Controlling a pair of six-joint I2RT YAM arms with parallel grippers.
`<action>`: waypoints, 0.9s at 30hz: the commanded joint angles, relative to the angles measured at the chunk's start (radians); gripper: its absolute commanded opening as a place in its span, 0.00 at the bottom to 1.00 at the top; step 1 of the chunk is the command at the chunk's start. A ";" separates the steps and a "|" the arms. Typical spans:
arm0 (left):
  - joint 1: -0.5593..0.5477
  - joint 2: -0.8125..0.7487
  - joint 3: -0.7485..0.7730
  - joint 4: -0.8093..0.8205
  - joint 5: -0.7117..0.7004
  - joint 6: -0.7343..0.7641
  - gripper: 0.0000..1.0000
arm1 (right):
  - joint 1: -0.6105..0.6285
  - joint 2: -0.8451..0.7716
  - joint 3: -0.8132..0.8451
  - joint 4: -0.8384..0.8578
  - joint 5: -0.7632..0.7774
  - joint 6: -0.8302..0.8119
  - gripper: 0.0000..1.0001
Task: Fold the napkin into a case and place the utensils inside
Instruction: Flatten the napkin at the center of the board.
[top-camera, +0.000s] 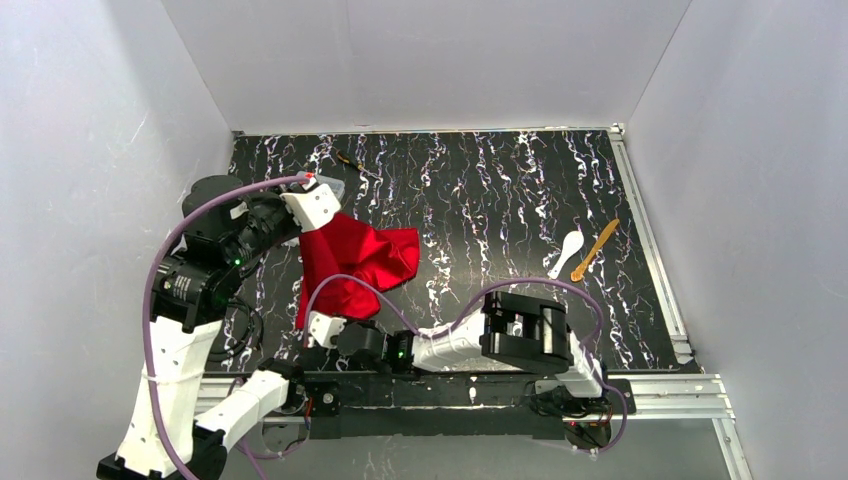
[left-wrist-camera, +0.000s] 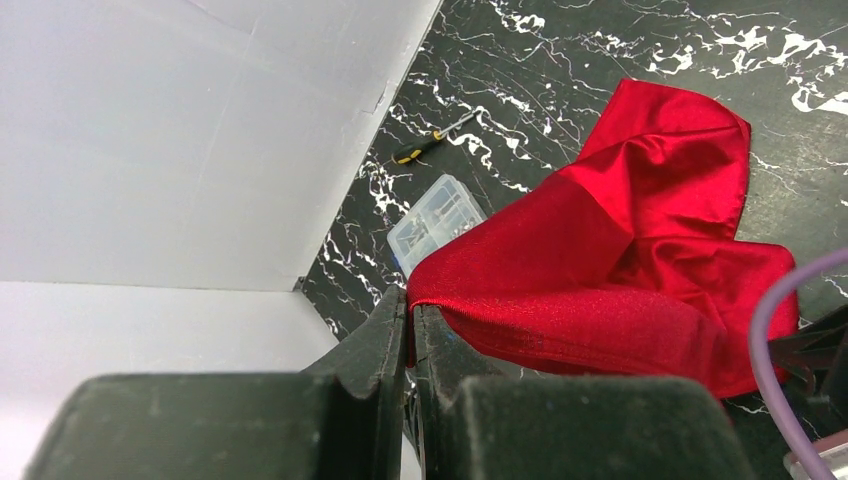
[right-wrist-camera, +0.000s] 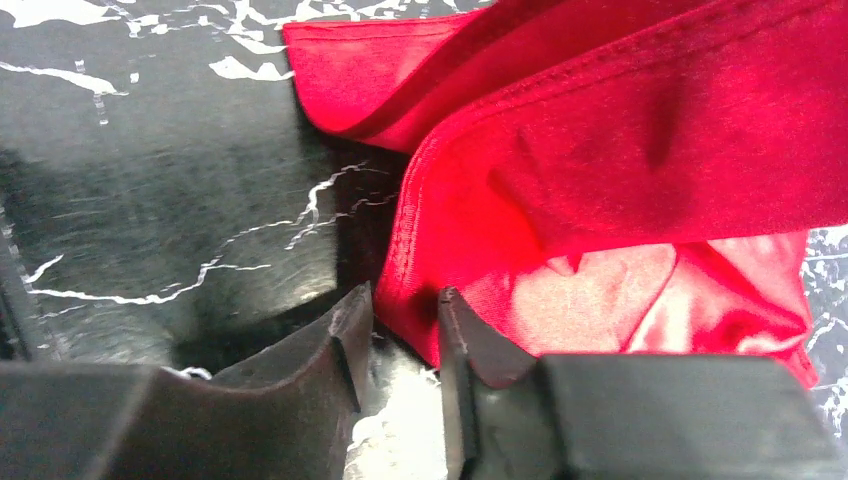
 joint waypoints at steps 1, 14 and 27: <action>-0.002 -0.010 0.032 -0.015 -0.004 0.003 0.00 | -0.022 -0.030 -0.011 0.060 0.064 0.007 0.26; -0.001 -0.016 0.011 0.038 -0.014 0.005 0.00 | -0.147 -0.577 -0.171 -0.115 0.160 0.059 0.01; -0.002 -0.039 0.061 0.177 0.036 -0.155 0.00 | -0.163 -1.015 0.119 -0.550 0.272 -0.082 0.01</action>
